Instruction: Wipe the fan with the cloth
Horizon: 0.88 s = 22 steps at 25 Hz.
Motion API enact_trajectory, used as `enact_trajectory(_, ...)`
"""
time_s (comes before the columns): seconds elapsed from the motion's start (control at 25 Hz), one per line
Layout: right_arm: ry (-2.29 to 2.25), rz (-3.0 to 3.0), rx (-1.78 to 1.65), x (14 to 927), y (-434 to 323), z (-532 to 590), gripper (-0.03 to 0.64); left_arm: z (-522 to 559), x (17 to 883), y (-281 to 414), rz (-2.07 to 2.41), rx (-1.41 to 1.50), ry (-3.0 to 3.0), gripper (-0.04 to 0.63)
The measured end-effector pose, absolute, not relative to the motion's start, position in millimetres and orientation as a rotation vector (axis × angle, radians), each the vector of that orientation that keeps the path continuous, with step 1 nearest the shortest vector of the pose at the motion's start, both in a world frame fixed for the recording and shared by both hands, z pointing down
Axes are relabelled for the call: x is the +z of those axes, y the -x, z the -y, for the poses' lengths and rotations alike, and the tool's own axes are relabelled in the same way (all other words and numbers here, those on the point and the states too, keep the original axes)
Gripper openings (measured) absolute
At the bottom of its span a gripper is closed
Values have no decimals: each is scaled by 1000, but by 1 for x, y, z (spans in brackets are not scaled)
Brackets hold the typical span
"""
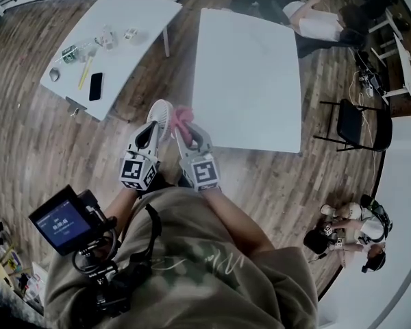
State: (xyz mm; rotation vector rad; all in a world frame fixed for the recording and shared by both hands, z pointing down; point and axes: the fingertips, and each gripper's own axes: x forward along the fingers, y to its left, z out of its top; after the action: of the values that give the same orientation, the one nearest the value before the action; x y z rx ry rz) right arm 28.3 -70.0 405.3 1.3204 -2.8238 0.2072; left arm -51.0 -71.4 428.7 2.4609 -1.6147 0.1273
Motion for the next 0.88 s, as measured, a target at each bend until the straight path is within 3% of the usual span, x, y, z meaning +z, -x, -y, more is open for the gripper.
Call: enact_trajectory(0.88,-1225,2837,254,422,-13,102,81,74,423,47,1697,98,-2448,20)
